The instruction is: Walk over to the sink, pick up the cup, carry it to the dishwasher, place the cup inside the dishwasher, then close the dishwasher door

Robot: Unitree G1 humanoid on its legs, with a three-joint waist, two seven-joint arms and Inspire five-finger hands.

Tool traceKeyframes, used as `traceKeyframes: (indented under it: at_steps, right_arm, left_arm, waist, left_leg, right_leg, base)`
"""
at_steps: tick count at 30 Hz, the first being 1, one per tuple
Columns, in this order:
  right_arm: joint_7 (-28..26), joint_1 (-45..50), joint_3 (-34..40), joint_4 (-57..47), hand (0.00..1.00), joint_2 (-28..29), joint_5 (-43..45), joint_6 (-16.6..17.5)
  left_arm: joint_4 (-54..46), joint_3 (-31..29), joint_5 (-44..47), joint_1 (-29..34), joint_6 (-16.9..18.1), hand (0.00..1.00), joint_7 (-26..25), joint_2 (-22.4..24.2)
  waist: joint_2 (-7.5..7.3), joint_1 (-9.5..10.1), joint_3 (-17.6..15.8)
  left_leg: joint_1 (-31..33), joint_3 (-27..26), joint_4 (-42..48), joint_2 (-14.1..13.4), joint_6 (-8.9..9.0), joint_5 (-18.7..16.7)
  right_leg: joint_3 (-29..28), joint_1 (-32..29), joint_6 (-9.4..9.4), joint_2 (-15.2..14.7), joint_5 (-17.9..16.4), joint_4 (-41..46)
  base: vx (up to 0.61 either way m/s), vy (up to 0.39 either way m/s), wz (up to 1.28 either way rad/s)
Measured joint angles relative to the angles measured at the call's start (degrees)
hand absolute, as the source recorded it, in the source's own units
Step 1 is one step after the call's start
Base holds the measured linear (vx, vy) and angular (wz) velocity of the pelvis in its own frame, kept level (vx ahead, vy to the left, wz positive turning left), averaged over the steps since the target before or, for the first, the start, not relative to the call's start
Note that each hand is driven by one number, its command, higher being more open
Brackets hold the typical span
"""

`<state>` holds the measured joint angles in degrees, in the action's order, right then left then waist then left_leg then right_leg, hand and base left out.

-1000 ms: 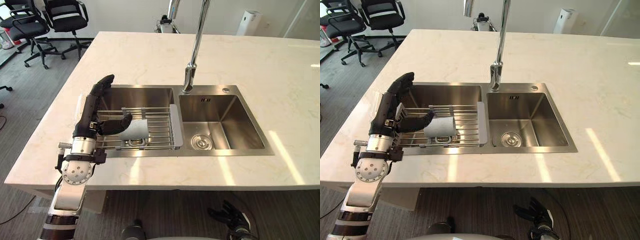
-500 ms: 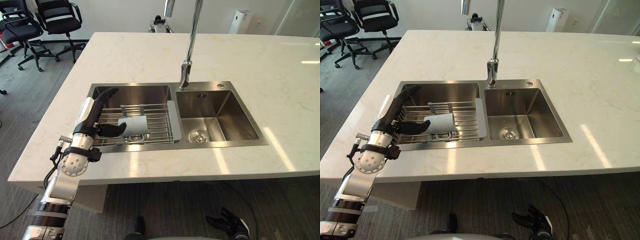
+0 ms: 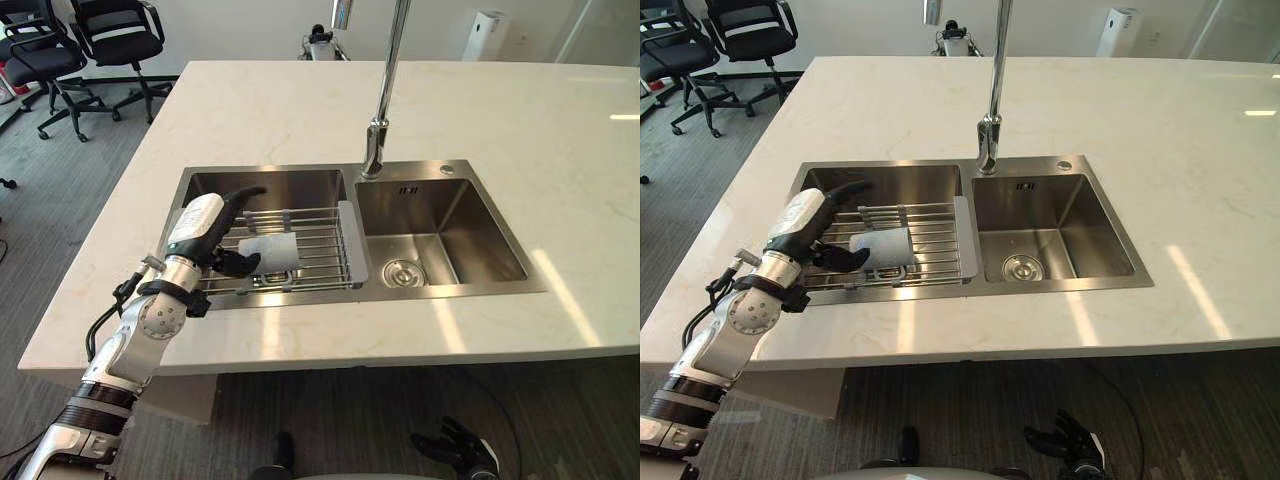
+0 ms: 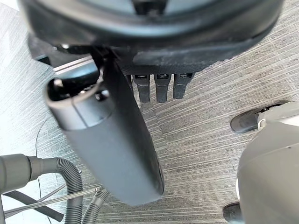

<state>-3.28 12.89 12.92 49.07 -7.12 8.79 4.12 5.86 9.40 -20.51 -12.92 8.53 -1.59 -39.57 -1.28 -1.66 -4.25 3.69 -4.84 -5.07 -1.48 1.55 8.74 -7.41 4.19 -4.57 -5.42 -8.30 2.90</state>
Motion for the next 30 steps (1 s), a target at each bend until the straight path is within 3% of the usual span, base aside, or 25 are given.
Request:
traceKeyframes:
  at_steps: [14, 27, 28, 30]
  right_arm:
    - [0.39, -0.81, -1.08, 0.01, 0.9, 0.21, -1.7, 0.0]
    - [0.47, -2.39, -2.35, -0.01, 0.9, 0.34, -2.2, 0.02]
    - [0.43, -2.47, -2.35, -0.01, 0.9, 0.37, -2.2, 0.01]
    - [0.35, -2.82, -2.34, -0.01, 0.9, 0.37, -2.19, 0.01]
  left_arm:
    - [1.55, 2.54, -2.33, -0.58, 0.23, 0.9, 1.8, -1.38]
    - [10.57, 10.07, -7.77, -11.96, 0.03, 0.9, 3.33, -2.8]
    - [10.94, 10.17, -7.76, -12.38, 0.03, 0.3, 3.37, -3.07]
    - [12.68, 11.06, -7.75, -14.25, 0.06, 0.3, 3.35, -4.41]
  waist:
    - [-0.81, -0.74, -1.21]
    - [-1.01, -1.66, -3.36]
    - [-1.01, -1.9, -3.37]
    - [-0.97, -2.47, -3.42]
  left_leg:
    - [-0.01, -0.12, -0.01, 0.02, 0.07, -0.26]
    - [0.04, -0.71, -0.01, 0.37, -0.01, -0.89]
    - [0.04, -0.74, -0.01, 0.37, 0.0, -0.94]
    - [0.08, -0.89, -0.01, 0.36, 0.07, -1.13]
  right_leg:
    - [-0.06, -0.01, -0.05, -0.14, 0.03, -0.15]
    - [-0.4, 0.09, -0.03, -0.63, 0.03, -0.99]
    - [-0.41, 0.09, -0.03, -0.64, 0.03, -1.04]
    - [-0.53, 0.08, 0.0, -0.66, 0.06, -1.27]
  base:
    - [0.0, 0.0, 0.0]
    - [0.0, 0.0, -0.01]
    - [0.0, 0.0, 0.0]
    - [0.01, -0.012, -0.04]
